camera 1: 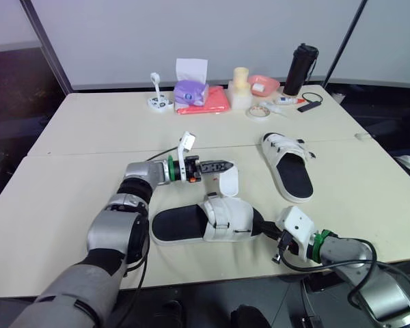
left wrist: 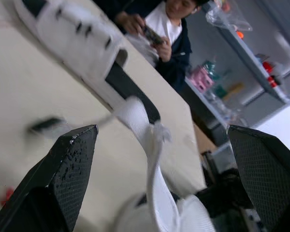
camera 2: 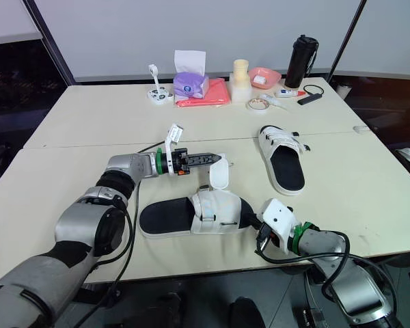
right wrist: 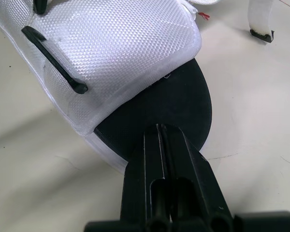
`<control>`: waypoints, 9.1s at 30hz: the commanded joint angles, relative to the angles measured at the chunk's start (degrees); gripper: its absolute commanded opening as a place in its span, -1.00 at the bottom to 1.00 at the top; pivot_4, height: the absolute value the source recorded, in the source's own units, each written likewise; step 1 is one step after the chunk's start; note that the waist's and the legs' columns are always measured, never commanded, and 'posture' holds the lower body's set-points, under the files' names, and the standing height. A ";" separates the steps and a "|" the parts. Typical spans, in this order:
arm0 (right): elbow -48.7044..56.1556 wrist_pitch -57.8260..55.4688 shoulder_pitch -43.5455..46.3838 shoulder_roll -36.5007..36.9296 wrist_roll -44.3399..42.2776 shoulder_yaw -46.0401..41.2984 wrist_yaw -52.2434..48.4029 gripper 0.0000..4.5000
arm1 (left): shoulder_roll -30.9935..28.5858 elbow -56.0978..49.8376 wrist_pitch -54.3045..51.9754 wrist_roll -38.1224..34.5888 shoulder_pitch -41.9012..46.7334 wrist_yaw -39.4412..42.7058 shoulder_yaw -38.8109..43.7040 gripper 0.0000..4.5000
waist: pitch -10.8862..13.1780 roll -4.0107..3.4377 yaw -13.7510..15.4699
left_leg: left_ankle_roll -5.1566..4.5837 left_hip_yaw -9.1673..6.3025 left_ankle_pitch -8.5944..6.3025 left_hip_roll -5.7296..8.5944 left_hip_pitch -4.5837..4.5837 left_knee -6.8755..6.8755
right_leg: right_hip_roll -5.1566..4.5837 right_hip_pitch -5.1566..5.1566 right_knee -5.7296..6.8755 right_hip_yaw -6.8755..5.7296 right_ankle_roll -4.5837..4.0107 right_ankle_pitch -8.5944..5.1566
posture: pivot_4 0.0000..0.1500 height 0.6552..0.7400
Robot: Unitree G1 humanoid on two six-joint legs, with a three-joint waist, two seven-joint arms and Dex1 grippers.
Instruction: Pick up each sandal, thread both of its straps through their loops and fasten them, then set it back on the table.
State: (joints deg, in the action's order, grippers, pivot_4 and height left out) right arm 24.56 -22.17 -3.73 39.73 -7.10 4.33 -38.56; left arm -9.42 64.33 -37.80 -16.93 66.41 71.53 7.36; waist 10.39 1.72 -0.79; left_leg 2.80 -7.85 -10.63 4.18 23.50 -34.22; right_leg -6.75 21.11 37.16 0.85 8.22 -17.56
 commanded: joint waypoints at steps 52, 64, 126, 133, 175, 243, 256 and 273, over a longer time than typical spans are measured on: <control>-1.66 -1.57 -1.52 0.42 1.28 0.50 0.65 -1.00 | 5.46 -12.40 23.12 1.82 -1.09 3.10 -4.78 -0.98 | 0.00 -0.01 0.13 | 0.02 0.03 0.00 0.00 0.00 -0.01 | -0.02 0.00 -0.02 0.03 -0.01 0.01 | 1.00 1.00; -2.39 -1.15 -0.93 1.09 1.36 0.90 -1.13 -1.00 | -0.36 -33.06 75.27 11.87 -18.79 17.94 -24.74 -0.98 | -0.10 -0.18 0.40 | 0.02 0.04 0.01 -0.04 -0.01 -0.01 | -0.04 -0.02 -0.10 0.10 -0.12 0.06 | 1.00 1.00; -5.96 1.42 2.38 0.43 2.76 5.01 -5.47 -1.00 | -16.42 -81.47 -30.49 -24.18 -35.30 -14.66 -21.88 0.99 | -0.17 -0.21 -0.02 | 0.01 -0.11 0.00 -0.30 -0.12 0.06 | 0.02 0.03 -0.05 0.24 -0.20 0.02 | 1.00 1.00; -4.70 0.42 1.96 0.89 2.51 4.74 -5.87 -1.00 | -11.88 -83.48 -27.88 -20.37 -38.78 -24.04 -25.46 0.99 | -0.18 -0.21 0.19 | 0.02 -0.09 0.00 -0.25 -0.11 0.07 | 0.00 0.01 -0.09 0.24 -0.33 -0.05 | 1.00 1.00; -4.59 0.07 2.67 0.16 3.95 4.37 -3.54 -1.00 | -1.41 -66.07 -25.71 -28.31 -30.61 -27.41 -14.25 -0.99 | -0.23 -0.12 0.12 | 0.02 0.02 -0.02 -0.11 -0.02 0.09 | -0.04 0.05 -0.25 0.16 -0.20 0.02 | 1.00 1.00; -2.26 -0.80 -0.40 0.54 4.56 3.02 -2.44 -1.00 | -8.90 -57.70 -6.60 -13.07 -31.08 -8.20 -27.36 -0.99 | -0.25 -0.15 0.28 | -0.03 -0.06 -0.07 -0.15 0.00 0.25 | -0.08 -0.15 -0.87 0.16 -0.43 -0.03 | 1.00 1.00; -2.12 -0.94 -0.26 0.45 4.66 3.20 -2.43 -1.00 | -9.31 -57.55 11.98 -1.76 -31.57 -3.02 -33.21 -0.99 | -0.25 -0.15 0.34 | -0.06 -0.06 -0.09 -0.17 0.01 0.26 | -0.09 -0.18 -0.93 0.15 -0.43 -0.03 | 1.00 1.00; -2.07 -1.25 -0.33 0.29 4.75 3.06 -2.43 -1.00 | -7.00 -54.56 26.78 2.94 -29.17 2.83 -32.56 -0.99 | -0.27 -0.15 0.42 | -0.07 -0.10 -0.09 -0.16 0.00 0.25 | -0.09 -0.24 -0.96 0.09 -0.41 -0.03 | 1.00 1.00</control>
State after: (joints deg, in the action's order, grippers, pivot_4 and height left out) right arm 24.46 -21.26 -2.60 39.95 -3.14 5.42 -40.62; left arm -16.87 9.71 -11.91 -14.24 36.60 72.66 -23.88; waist 10.13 1.57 -0.37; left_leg 2.73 -7.95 -10.71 4.03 23.50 -33.98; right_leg -6.84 20.87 36.21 0.94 7.81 -17.59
